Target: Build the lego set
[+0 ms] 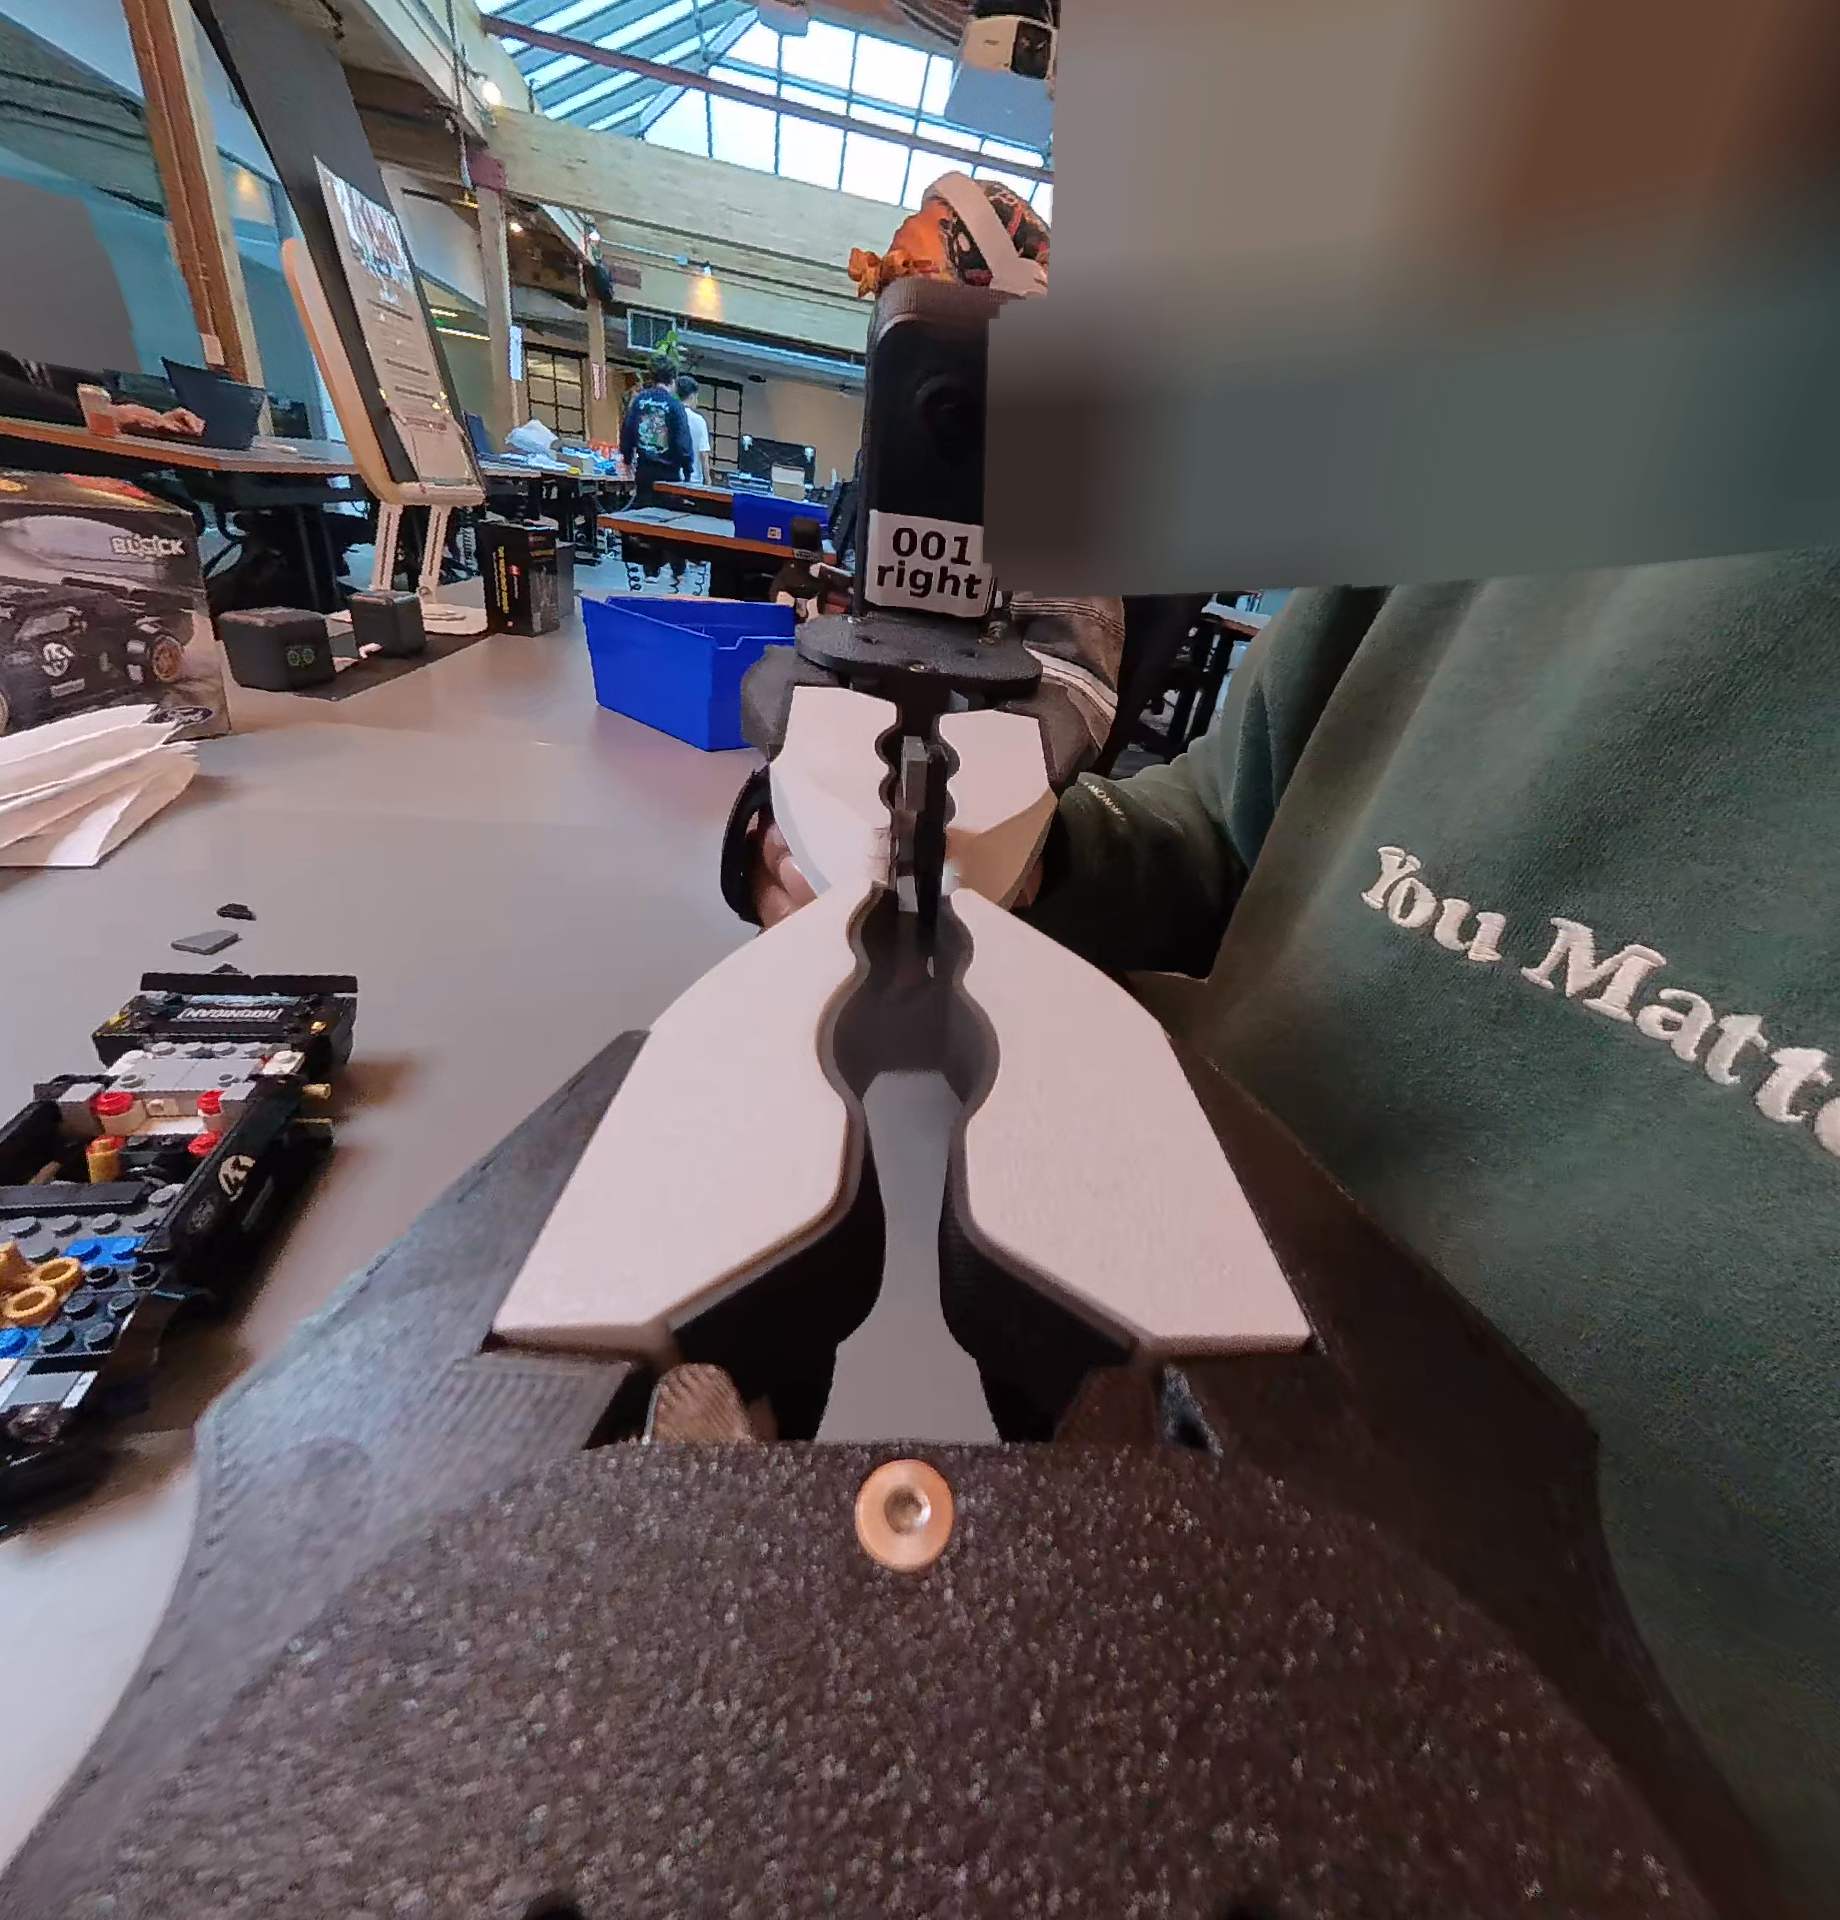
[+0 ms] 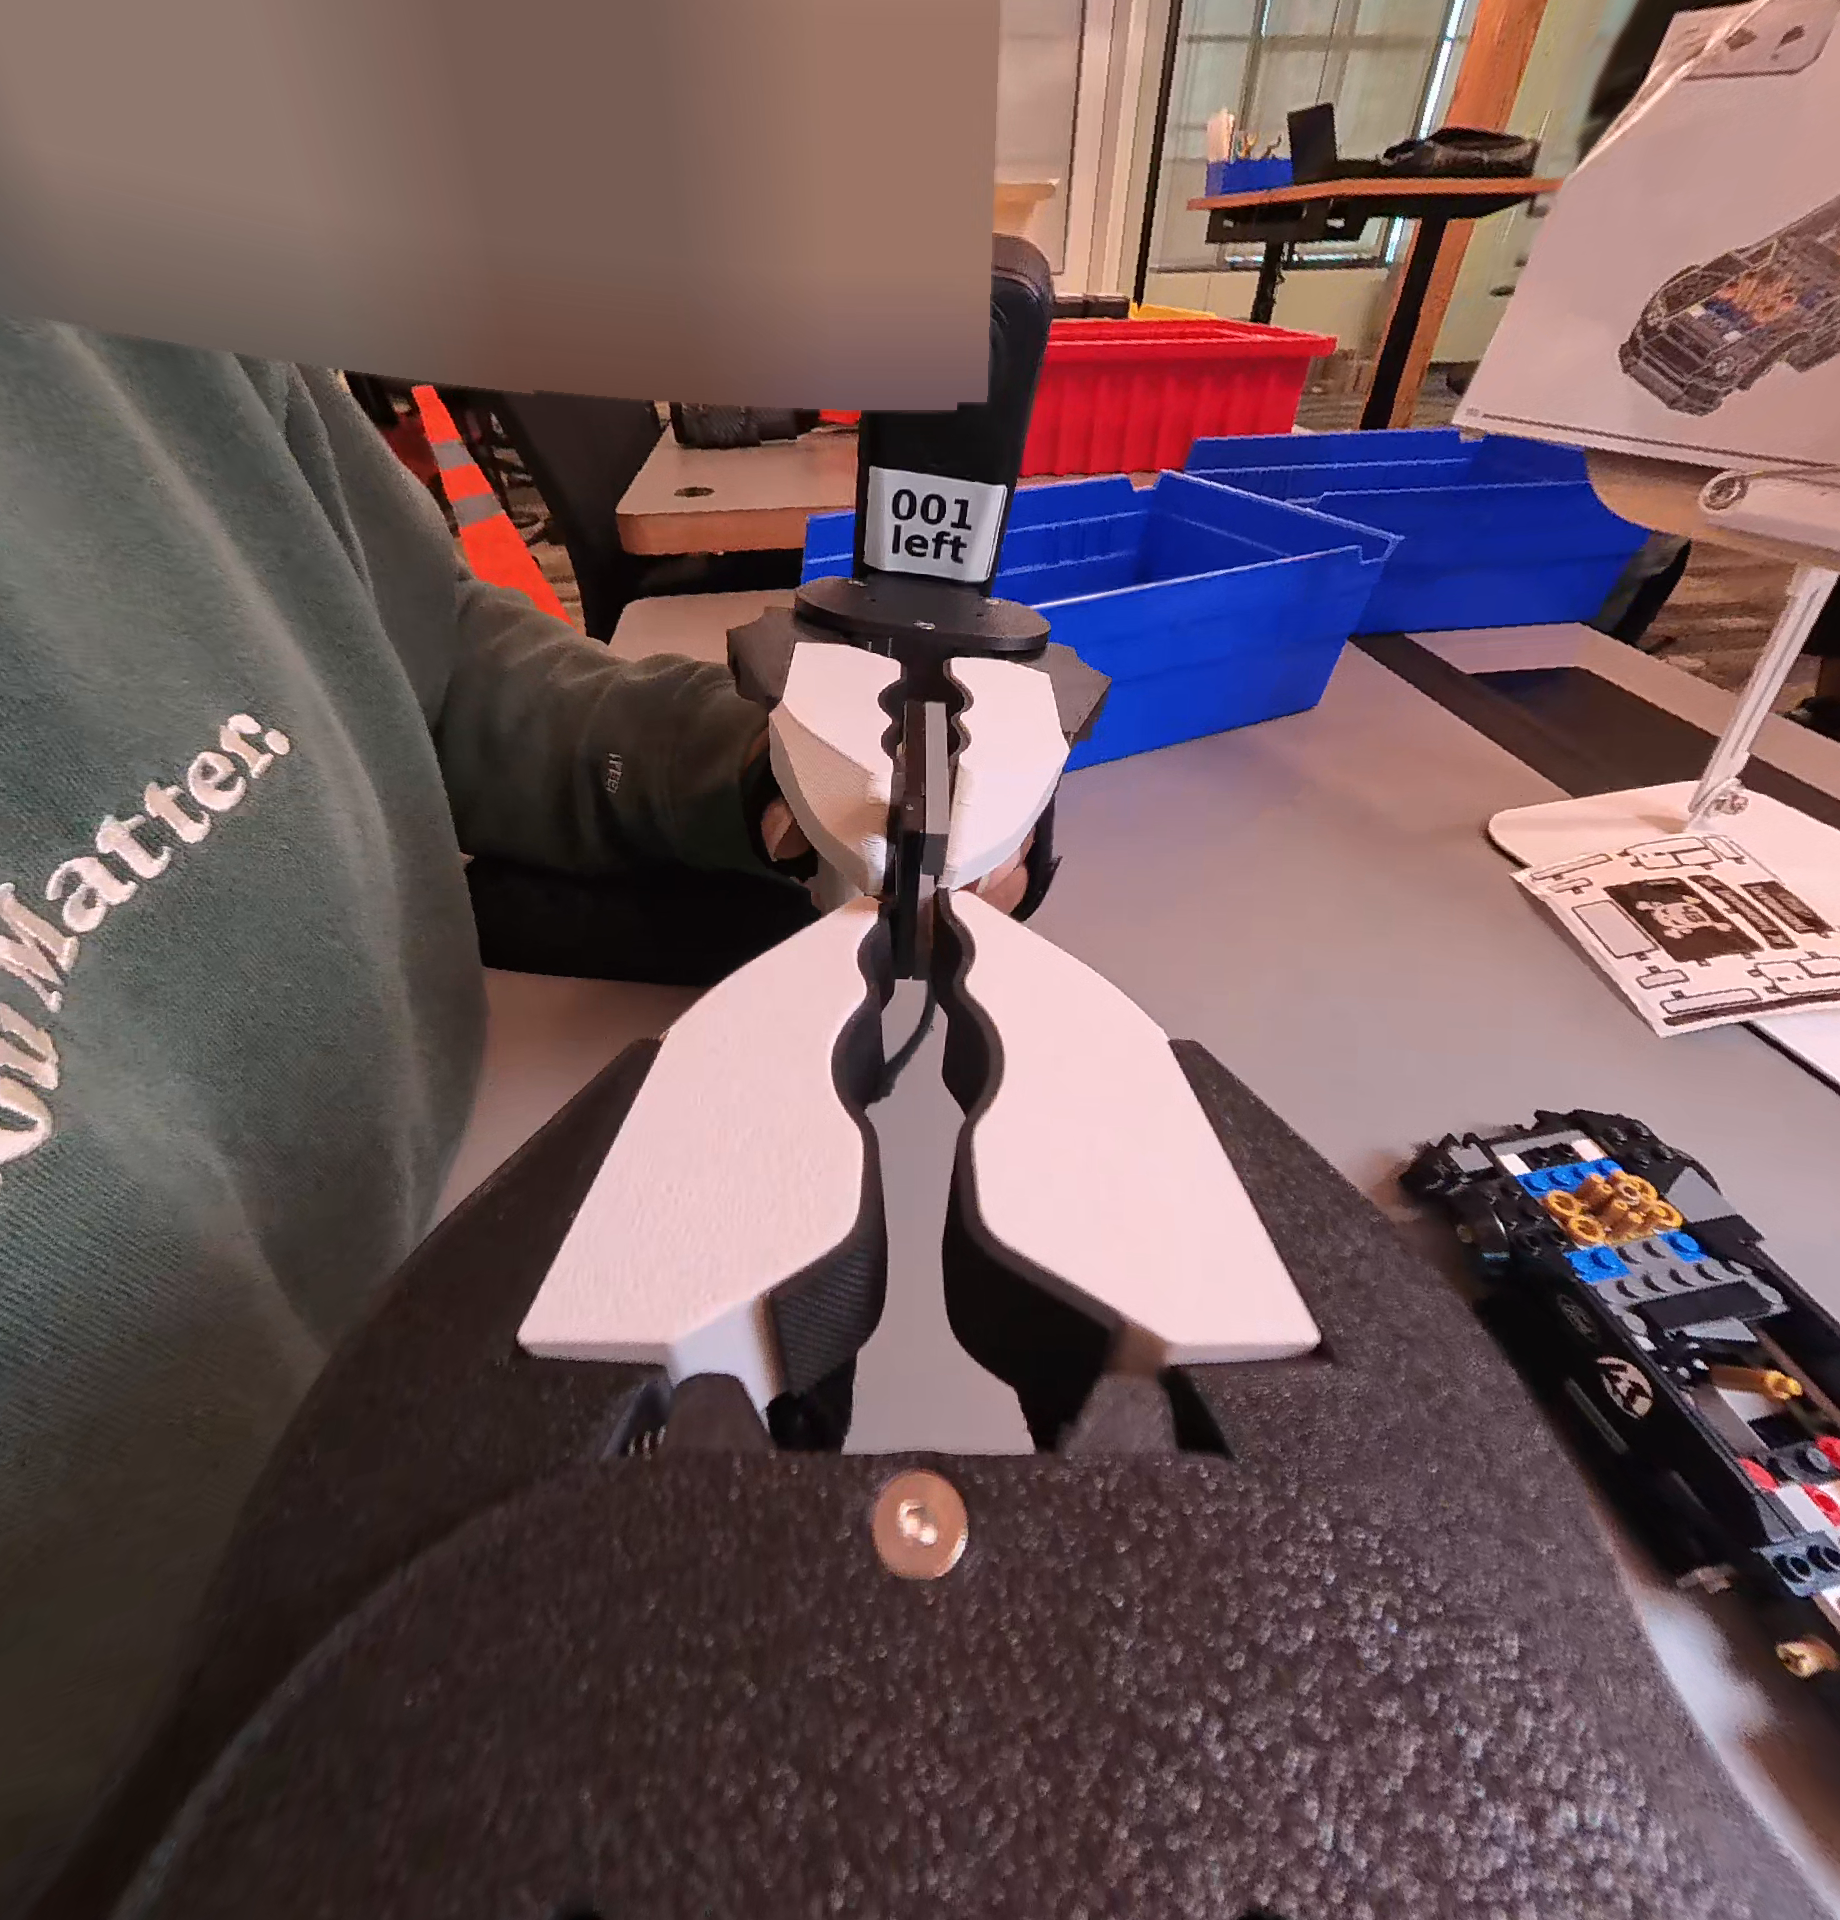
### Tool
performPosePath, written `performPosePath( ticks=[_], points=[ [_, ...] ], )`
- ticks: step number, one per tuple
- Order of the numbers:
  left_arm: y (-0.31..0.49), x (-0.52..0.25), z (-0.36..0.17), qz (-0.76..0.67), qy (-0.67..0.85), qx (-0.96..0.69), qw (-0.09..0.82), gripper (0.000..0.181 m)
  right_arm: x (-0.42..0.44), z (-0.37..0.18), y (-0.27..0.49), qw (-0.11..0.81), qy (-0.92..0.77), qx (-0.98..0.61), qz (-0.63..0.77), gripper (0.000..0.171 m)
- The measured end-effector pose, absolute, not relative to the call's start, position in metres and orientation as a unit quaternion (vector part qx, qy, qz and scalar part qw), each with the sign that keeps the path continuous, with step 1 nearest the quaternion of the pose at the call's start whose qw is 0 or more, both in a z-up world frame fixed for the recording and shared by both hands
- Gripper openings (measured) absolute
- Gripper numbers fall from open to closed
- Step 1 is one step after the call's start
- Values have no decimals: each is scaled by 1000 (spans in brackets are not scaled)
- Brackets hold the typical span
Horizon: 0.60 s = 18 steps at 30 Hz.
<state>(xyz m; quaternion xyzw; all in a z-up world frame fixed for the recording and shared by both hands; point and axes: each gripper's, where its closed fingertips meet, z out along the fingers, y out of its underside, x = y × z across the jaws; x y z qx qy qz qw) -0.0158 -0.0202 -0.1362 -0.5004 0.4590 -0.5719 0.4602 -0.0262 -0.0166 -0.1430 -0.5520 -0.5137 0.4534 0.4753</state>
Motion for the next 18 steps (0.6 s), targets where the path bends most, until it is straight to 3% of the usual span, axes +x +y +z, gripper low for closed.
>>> performPosePath(
  ticks=[9,11,13,18],
  points=[
    [-8,-15,-148,-573,440,-526,449,7,-26,-157,-7,427,-471,-586,502,7],
    [-7,-14,-149,-562,443,-528,458,15,-27,-160,-7,424,-471,-588,503,7],
    [-10,-14,-152,-556,455,-528,453,7,-28,-161,-9,421,-476,-587,502,7],
    [-3,-12,-157,-552,440,-560,433,8,-26,-165,-2,421,-460,-596,506,7]
  ],
)
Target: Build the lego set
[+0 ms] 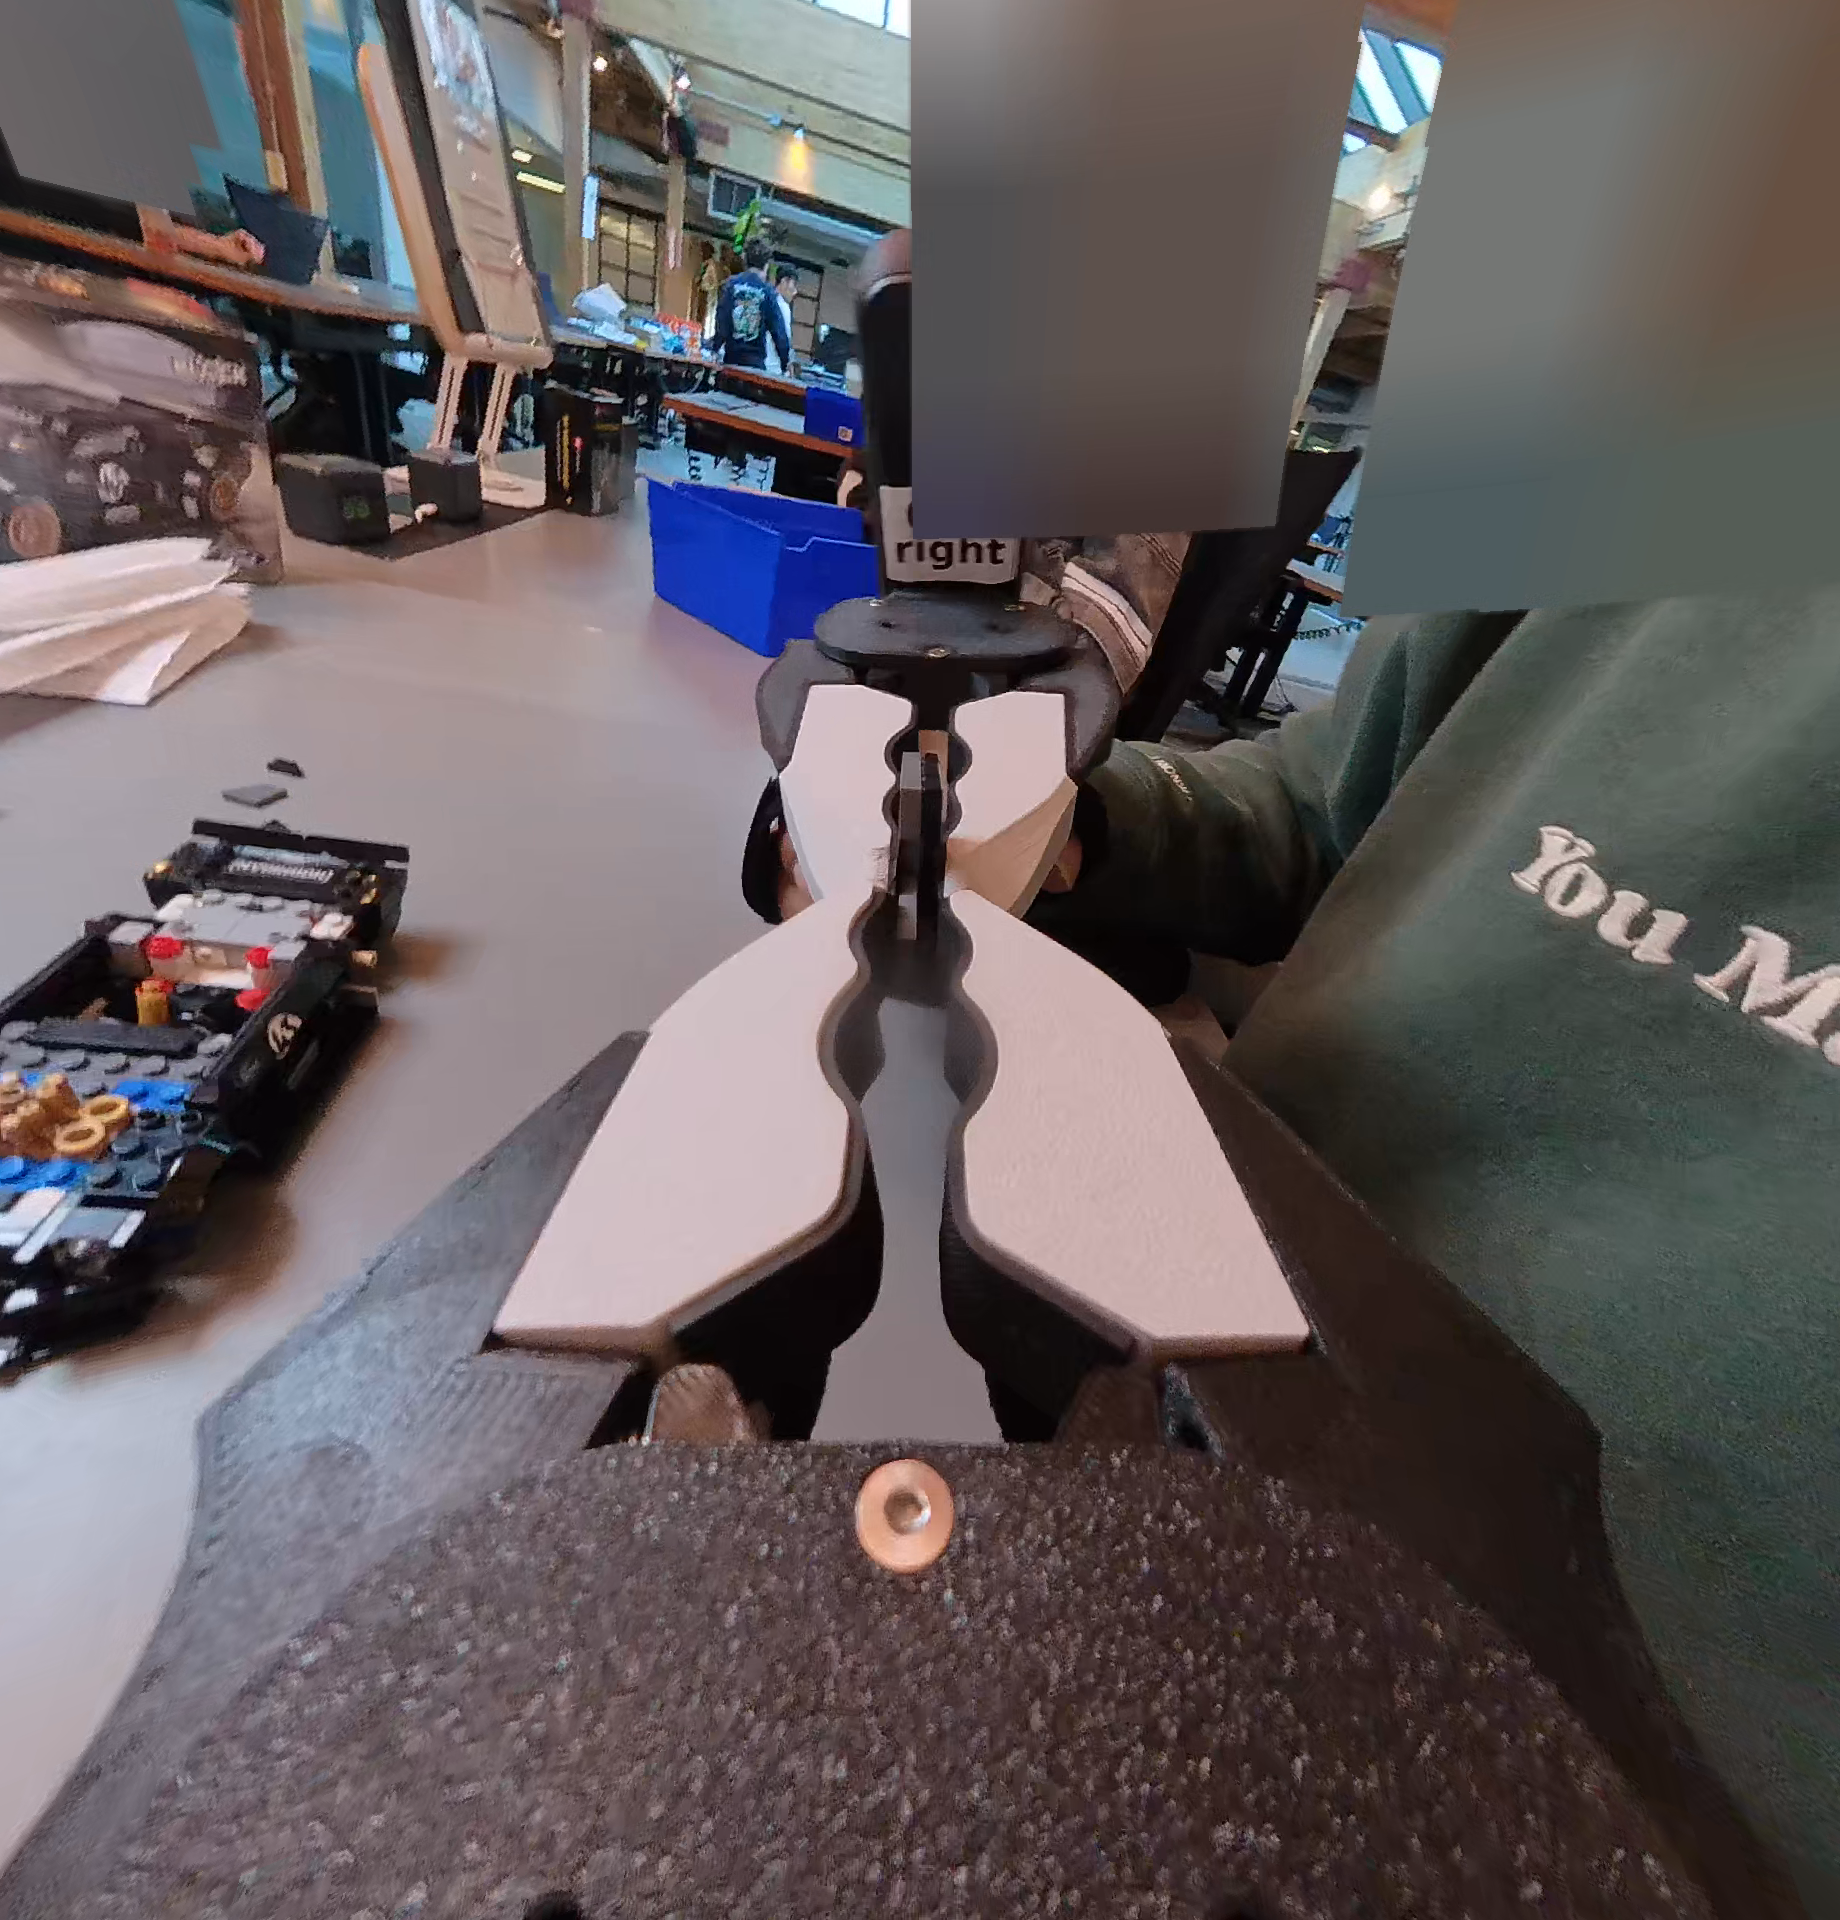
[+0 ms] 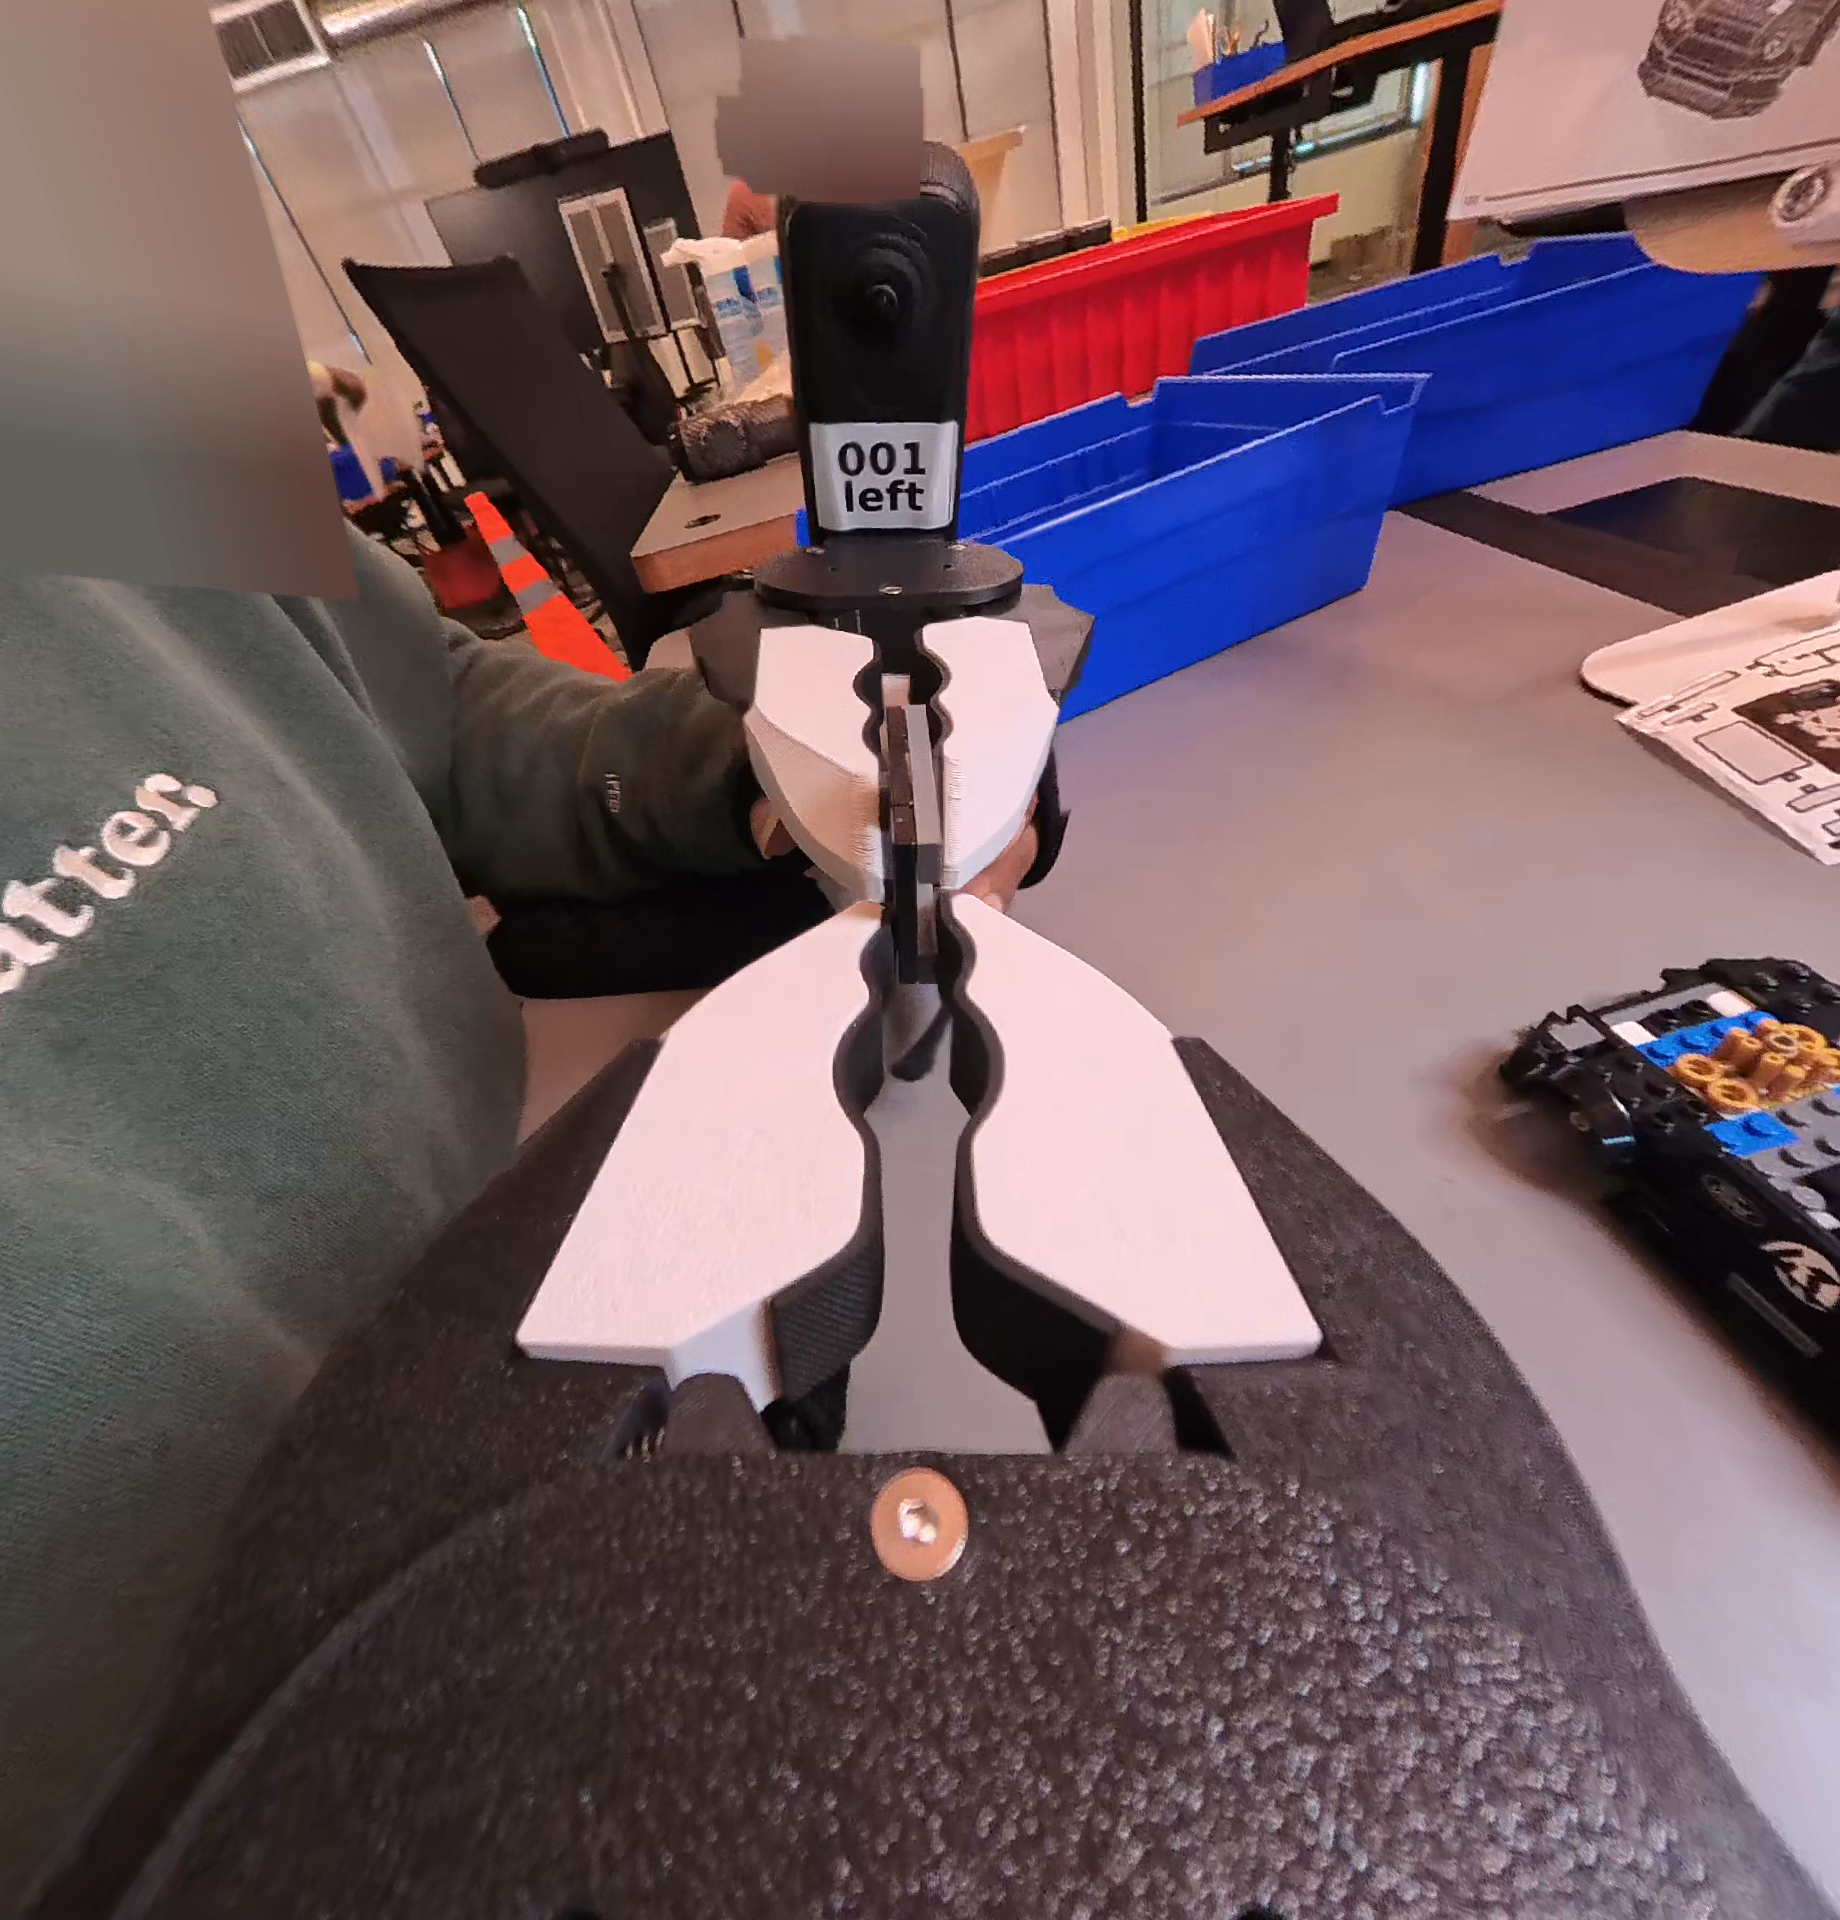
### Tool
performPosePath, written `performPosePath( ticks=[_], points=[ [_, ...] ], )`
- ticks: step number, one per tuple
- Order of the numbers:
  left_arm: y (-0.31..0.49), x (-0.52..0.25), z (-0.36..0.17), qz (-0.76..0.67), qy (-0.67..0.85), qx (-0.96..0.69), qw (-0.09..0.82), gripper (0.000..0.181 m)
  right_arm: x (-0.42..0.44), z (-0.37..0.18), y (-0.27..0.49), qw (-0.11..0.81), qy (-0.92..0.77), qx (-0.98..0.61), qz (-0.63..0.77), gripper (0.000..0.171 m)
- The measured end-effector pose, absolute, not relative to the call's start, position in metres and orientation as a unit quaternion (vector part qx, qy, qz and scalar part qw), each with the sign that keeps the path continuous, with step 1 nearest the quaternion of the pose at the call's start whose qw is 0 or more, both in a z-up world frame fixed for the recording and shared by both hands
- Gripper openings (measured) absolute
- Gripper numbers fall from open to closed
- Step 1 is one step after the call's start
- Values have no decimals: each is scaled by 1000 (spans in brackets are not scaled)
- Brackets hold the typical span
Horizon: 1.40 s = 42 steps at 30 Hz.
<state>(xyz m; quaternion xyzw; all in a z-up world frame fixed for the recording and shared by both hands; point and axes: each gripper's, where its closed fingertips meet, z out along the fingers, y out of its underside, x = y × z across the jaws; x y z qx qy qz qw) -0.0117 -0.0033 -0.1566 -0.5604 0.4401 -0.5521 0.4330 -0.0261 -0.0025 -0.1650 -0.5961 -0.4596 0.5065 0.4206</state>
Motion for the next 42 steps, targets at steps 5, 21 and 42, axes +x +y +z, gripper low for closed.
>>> performPosePath(
  ticks=[5,21,42],
  points=[
    [14,-16,-163,-589,370,-606,386,7,-18,-172,24,510,-478,-605,380,49],
    [40,-19,-198,-566,279,-707,318,14,-11,-210,52,506,-477,-687,211,35],
    [58,-36,-244,-267,441,-755,406,14,4,-276,39,276,-447,-830,184,53]
  ],
)
